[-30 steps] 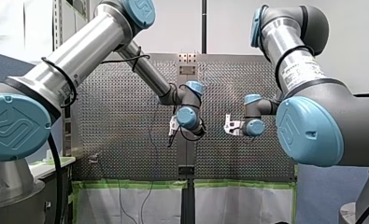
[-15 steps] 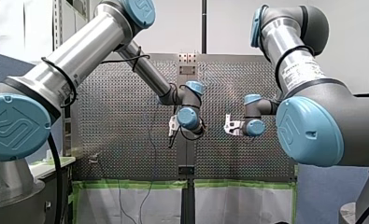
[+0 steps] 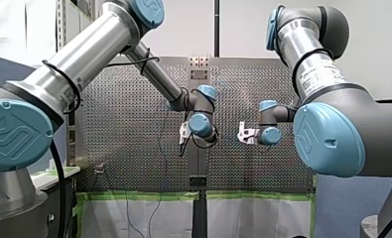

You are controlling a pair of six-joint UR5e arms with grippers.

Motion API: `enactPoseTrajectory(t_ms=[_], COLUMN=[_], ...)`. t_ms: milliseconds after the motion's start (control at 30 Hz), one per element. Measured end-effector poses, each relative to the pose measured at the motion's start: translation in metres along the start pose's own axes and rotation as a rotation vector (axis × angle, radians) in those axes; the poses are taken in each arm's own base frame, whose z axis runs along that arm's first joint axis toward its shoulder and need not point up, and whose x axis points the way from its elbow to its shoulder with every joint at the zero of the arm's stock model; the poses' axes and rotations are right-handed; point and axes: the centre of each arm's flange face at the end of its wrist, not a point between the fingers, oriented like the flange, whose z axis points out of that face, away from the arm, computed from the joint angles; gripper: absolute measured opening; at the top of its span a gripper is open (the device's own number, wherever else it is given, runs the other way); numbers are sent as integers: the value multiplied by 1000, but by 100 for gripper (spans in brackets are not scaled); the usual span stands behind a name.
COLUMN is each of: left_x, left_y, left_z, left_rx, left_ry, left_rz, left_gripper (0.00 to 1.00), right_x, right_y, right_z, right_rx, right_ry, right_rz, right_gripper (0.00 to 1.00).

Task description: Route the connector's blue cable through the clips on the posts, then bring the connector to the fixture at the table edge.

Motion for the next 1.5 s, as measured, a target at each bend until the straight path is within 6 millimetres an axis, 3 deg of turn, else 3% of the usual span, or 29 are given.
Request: enactPoseTrajectory(t_ms=[567,1033,1500], left_x=[-40,-45,-45], left_y=[34,60,39], left_z=[-40,-95,-156], left_rx=[-101,-182,-109], left_ry=[-137,-85,-127], left_rz=[-141,-160,-147], left_gripper=[100,100,100], right_x=[0,-1,-1], right_y=[-1,-8,-10], right_z=[0,-1,-1], right_rx=[1,26,29], right_ry=[-1,-7,-4], right_rz=[1,4,2], right_gripper=[0,0,0])
